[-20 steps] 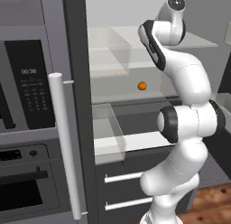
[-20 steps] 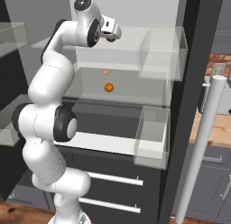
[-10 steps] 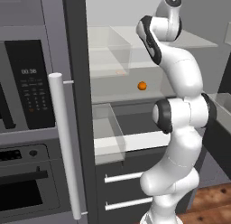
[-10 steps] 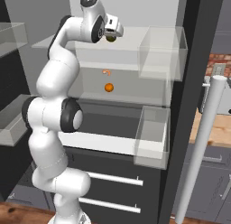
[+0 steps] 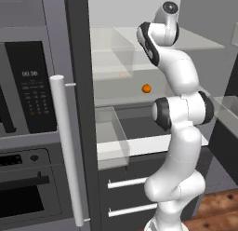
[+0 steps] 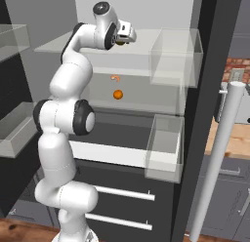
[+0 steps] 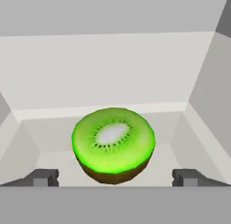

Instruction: Pick up the tangerine and kiwi from the fridge and place one fruit on each plate on the dining counter.

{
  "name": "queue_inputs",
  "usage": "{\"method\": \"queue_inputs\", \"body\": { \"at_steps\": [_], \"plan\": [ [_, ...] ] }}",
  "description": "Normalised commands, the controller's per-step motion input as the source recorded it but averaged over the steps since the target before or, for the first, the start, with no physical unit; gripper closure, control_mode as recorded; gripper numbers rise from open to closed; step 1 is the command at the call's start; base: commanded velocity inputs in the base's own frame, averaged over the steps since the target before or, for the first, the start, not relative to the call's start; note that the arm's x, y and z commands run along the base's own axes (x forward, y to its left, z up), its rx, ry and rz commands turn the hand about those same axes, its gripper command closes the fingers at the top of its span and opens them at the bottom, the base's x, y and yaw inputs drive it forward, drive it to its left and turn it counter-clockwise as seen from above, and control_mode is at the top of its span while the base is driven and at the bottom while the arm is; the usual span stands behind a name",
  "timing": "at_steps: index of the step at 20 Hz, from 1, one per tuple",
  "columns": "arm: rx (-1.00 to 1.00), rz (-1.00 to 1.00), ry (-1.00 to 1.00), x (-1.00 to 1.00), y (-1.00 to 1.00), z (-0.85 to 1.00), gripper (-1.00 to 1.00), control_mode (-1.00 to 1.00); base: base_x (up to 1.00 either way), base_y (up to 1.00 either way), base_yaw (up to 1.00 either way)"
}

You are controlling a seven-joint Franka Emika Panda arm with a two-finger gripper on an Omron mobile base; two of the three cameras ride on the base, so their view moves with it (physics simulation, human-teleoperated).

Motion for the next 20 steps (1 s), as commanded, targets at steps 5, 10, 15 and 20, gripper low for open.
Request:
{"method": "queue_inputs", "body": {
  "at_steps": [5,10,15,20],
  "plan": [
    [0.00,0.00,0.02,0.35,-0.02,0.00,-1.00,-1.00,0.00,0.00,0.00],
    [0.00,0.00,0.01,0.03,0.00,0.00,-1.00,-1.00,0.00,0.00,0.00],
    [0.00,0.00,0.00,0.00,0.00,0.00,1.00,-1.00,0.00,0.00,0.00],
    [0.00,0.00,0.00,-0.16,0.00,0.00,1.00,-1.00,0.00,0.00,0.00]
  ]
}}
